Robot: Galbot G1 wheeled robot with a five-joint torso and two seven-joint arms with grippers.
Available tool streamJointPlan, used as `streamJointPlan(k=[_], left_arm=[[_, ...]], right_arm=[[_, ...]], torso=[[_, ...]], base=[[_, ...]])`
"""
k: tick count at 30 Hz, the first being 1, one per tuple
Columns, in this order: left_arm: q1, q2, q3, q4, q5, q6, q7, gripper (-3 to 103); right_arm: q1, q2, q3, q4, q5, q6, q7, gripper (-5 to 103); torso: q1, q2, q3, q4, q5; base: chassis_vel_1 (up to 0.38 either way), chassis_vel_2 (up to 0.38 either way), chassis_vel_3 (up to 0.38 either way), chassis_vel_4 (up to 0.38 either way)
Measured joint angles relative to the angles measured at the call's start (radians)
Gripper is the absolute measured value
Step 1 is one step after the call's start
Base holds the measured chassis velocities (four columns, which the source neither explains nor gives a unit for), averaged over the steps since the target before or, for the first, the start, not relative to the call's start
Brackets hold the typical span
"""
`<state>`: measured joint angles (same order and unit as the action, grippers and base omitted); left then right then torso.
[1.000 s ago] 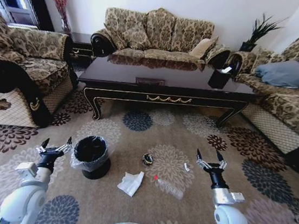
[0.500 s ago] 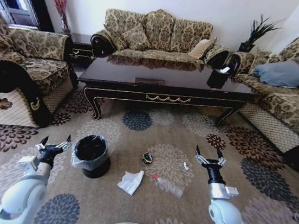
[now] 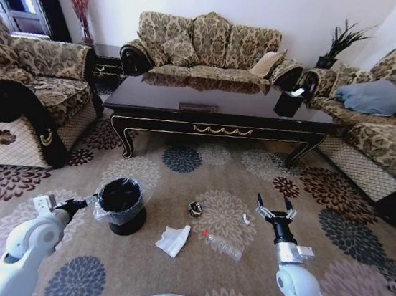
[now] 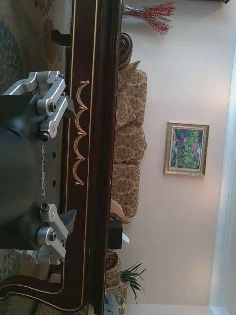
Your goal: Move to the front of the table and pick up the trash from the floor, then place it into the trash bin.
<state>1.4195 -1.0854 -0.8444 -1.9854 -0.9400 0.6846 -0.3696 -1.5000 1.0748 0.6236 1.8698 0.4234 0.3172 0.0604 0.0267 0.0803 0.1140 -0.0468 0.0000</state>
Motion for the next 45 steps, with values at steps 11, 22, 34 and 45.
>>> streamJointPlan(k=[11, 22, 34, 45], left_arm=[[-0.081, -0.01, 0.036, 0.122, -0.01, -0.012, 0.01, 100], [-0.187, -0.033, 0.126, 0.264, 0.082, -0.053, 0.065, 100], [-0.221, -0.047, 0.175, 0.34, 0.139, -0.081, 0.091, 100], [-0.233, -0.057, 0.193, 0.363, 0.152, -0.093, 0.09, 68]], right_arm=[[0.016, -0.007, -0.029, -0.033, -0.02, 0.0, -0.005, 100], [0.017, 0.01, -0.034, -0.065, -0.044, 0.008, -0.005, 100], [0.017, 0.024, -0.03, -0.075, -0.05, 0.016, -0.004, 100], [0.015, 0.033, -0.027, -0.083, -0.058, 0.022, -0.004, 100]], torso=[[0.0, 0.0, 0.0, 0.0, -0.0001], [0.0, 0.0, 0.0, -0.0003, 0.0], [0.0, 0.0, 0.0, -0.0002, 0.0], [0.0, 0.0, 0.0, 0.0, 0.0007]], base=[[0.0, 0.0, 0.0, 0.0], [0.0, 0.0, 0.0, 0.0], [0.0, 0.0, 0.0, 0.0], [0.0, 0.0, 0.0, 0.0]])
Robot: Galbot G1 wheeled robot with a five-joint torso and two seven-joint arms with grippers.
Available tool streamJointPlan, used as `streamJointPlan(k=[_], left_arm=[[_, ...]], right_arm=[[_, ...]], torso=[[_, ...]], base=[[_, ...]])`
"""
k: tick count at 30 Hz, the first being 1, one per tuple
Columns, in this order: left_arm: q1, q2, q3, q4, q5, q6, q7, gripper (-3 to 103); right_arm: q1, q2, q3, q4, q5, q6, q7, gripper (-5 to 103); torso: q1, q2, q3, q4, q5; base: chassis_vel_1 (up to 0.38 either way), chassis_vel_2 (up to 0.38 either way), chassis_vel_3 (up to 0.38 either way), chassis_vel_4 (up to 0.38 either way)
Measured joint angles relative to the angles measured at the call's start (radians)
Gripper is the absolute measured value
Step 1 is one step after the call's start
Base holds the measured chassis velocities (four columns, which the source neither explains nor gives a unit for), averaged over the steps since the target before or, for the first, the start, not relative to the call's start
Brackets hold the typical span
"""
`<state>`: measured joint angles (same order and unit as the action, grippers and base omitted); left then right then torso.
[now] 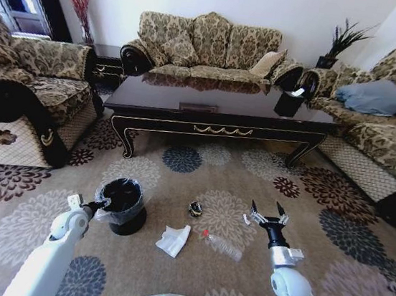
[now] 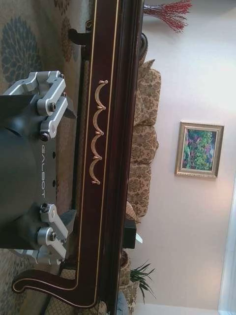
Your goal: Move to the front of the table and pick up the trash from the floor, then place it into the trash bin.
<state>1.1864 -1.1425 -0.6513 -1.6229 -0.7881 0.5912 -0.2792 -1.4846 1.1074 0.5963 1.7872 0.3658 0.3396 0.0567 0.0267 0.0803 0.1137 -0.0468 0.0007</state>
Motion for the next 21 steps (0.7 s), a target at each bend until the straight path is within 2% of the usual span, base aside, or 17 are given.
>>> streamJointPlan(k=[1, 4, 6, 9, 10, 13, 15, 18, 21], left_arm=[[0.0, 0.0, 0.0, 0.0, 0.0, 0.0, 0.0, 68], [0.007, -0.001, -0.005, -0.003, 0.001, -0.002, 0.0, 53], [0.01, -0.001, -0.009, -0.006, 0.001, -0.001, -0.001, 53], [0.027, 0.002, -0.022, -0.021, 0.0, -0.002, -0.002, 36], [0.027, 0.002, -0.022, -0.021, 0.0, -0.002, -0.002, 36], [0.043, 0.005, -0.038, -0.036, 0.0, 0.0, -0.006, 20], [0.048, 0.006, -0.045, -0.043, 0.0, 0.0, -0.006, 20], [0.069, 0.01, -0.064, -0.065, 0.001, 0.001, -0.014, 5], [0.082, 0.011, -0.074, -0.08, -0.002, 0.003, -0.021, 3]], right_arm=[[0.0, 0.0, 0.0, 0.0, 0.0, 0.0, 0.0, 100], [0.002, 0.0, -0.002, -0.002, -0.002, 0.0, 0.0, 100], [0.003, -0.001, -0.003, -0.002, -0.003, 0.0, 0.0, 100], [0.006, 0.0, -0.007, -0.006, -0.008, 0.001, 0.0, 100], [0.006, 0.0, -0.007, -0.006, -0.008, 0.001, 0.0, 100], [0.009, 0.002, -0.01, -0.007, -0.012, 0.002, 0.0, 100], [0.01, 0.002, -0.011, -0.008, -0.014, 0.003, 0.0, 100], [0.013, 0.003, -0.013, -0.01, -0.02, 0.005, 0.0, 100], [0.015, 0.004, -0.014, -0.012, -0.025, 0.008, -0.001, 100]], torso=[[0.0, 0.0, 0.0, 0.0, 0.0], [0.0, 0.0, 0.0, -0.0003, -0.0005], [0.0, 0.0, 0.0, -0.0003, -0.0007], [0.0, 0.0, 0.0, -0.0003, -0.0012], [0.0, 0.0, 0.0, -0.0003, -0.0012], [0.0, 0.0, 0.0, -0.0003, -0.0014], [0.0, 0.0, 0.0, -0.0003, -0.0012], [0.0, 0.0, 0.0, 0.0001, -0.0011], [0.0, 0.0, 0.0, -0.0001, -0.0012]], base=[[0.0, 0.0, 0.0, 0.0], [0.0, 0.0, 0.0, 0.0], [0.0, 0.0, 0.0, 0.0], [0.0, 0.0, 0.0, 0.0], [0.0, 0.0, 0.0, 0.0], [0.0, 0.0, 0.0, 0.0], [0.0, 0.0, 0.0, 0.0], [0.0, 0.0, 0.0, 0.0], [0.0, 0.0, 0.0, 0.0]])
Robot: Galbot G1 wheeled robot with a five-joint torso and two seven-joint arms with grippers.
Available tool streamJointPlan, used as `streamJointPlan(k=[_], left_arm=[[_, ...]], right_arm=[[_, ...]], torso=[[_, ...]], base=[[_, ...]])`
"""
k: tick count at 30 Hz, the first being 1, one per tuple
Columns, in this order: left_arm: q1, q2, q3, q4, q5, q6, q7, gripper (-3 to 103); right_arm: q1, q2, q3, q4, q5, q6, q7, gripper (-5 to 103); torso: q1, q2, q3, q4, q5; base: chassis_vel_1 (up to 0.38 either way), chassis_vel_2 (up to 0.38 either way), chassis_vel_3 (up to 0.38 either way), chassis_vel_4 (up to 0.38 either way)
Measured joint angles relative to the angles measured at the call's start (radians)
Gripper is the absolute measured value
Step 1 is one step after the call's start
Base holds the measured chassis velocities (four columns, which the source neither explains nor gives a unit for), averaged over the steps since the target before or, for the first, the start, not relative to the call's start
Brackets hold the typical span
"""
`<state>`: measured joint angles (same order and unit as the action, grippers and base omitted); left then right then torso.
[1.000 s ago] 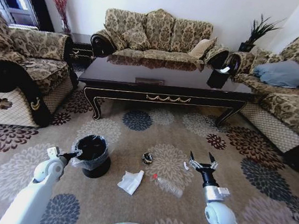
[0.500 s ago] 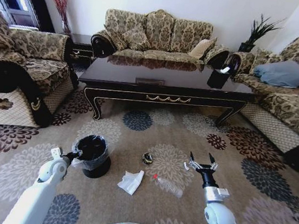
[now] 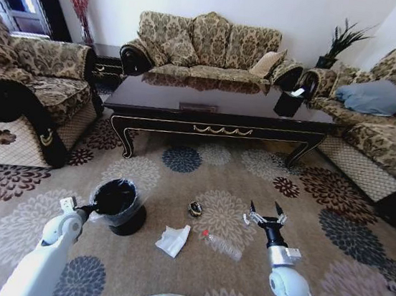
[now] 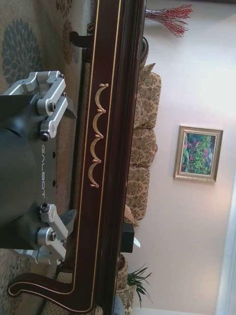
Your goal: Move to the front of the table and pick up the trash from the floor, then place it into the trash bin.
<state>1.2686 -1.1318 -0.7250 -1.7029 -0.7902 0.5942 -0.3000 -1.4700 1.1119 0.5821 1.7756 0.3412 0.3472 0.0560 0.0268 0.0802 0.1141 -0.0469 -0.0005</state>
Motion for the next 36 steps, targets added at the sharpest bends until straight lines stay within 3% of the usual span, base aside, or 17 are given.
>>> streamJointPlan(k=[13, 17, 21, 24, 30, 36], left_arm=[[0.107, 0.009, -0.088, -0.173, -0.049, -0.006, -0.042, 3], [0.137, 0.02, -0.101, -0.255, -0.094, 0.021, -0.062, 3], [0.178, 0.031, -0.135, -0.304, -0.108, 0.039, -0.067, 3], [0.203, 0.039, -0.163, -0.334, -0.125, 0.043, -0.067, 3], [0.251, 0.039, -0.228, -0.408, -0.161, 0.055, -0.07, 3], [0.31, 0.022, -0.289, -0.499, -0.175, 0.07, -0.079, 3]], right_arm=[[-0.006, -0.006, 0.003, -0.001, -0.006, -0.028, 0.05, 100], [-0.029, -0.025, 0.012, 0.015, 0.046, -0.087, 0.109, 100], [-0.016, -0.072, 0.003, -0.007, 0.098, -0.136, 0.111, 100], [0.006, -0.111, -0.013, -0.044, 0.143, -0.188, 0.111, 100], [0.108, -0.164, -0.087, -0.192, 0.192, -0.24, 0.087, 100], [0.253, -0.184, -0.182, -0.378, 0.222, -0.241, -0.014, 100]], torso=[[0.0, 0.0, 0.0, 0.0005, 0.0008], [0.0, 0.0, 0.0, -0.0009, 0.0006], [0.0, 0.0, 0.0, 0.0004, 0.0008], [0.0, 0.0, 0.0, 0.0001, 0.0003], [0.0, 0.0, 0.0, -0.0001, 0.0007], [0.0, 0.0, 0.0, -0.0001, 0.0004]], base=[[0.0, 0.0, 0.0, 0.0], [0.0, 0.0, 0.0, 0.0], [0.0, 0.0, 0.0, 0.0], [0.0, 0.0, 0.0, 0.0], [0.0, 0.0, 0.0, 0.0], [0.0, 0.0, 0.0, 0.0]])
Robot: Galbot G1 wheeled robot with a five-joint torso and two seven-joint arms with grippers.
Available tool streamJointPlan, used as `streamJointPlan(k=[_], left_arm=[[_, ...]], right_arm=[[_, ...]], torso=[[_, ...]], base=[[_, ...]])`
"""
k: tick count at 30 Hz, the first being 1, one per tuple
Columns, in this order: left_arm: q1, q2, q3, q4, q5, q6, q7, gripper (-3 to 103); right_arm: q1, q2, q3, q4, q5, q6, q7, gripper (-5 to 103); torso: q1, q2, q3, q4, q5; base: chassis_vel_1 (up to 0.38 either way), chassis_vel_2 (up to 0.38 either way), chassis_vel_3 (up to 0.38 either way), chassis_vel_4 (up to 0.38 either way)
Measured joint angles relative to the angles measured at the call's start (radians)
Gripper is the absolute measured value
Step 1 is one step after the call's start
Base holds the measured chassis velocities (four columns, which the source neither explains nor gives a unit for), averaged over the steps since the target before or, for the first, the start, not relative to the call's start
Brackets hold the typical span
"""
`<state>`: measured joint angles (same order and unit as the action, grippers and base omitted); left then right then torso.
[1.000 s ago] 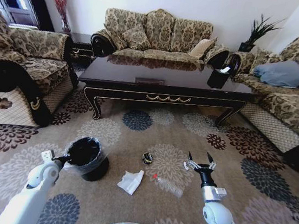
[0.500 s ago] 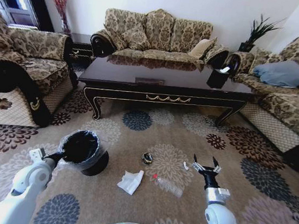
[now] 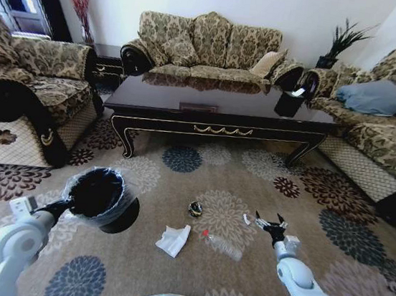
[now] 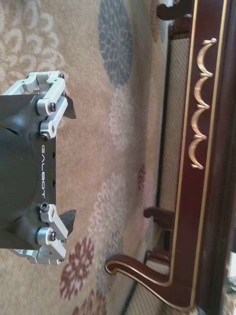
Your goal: Move to the front of the table and pick up the trash from the floor, then place it into the trash bin.
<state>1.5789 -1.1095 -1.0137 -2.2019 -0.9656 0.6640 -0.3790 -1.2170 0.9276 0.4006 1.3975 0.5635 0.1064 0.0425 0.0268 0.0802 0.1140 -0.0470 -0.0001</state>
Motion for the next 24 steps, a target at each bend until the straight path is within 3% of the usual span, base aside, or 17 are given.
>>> streamJointPlan(k=[10, 24], left_arm=[[0.061, -0.018, -0.07, -0.076, -0.014, 0.003, -0.003, 3], [0.117, -0.037, -0.125, -0.135, -0.045, 0.007, -0.017, 3]], right_arm=[[0.178, 0.039, -0.107, -0.258, -0.011, 0.009, -0.069, 100], [0.371, 0.218, -0.144, -0.649, -0.13, 0.091, -0.197, 100]], torso=[[0.0, 0.0, 0.0, 0.0002, 0.0], [0.0, 0.0, 0.0, 0.0, 0.0003]], base=[[0.0, 0.0, 0.0, 0.0], [0.0, 0.0, 0.0, 0.0]])
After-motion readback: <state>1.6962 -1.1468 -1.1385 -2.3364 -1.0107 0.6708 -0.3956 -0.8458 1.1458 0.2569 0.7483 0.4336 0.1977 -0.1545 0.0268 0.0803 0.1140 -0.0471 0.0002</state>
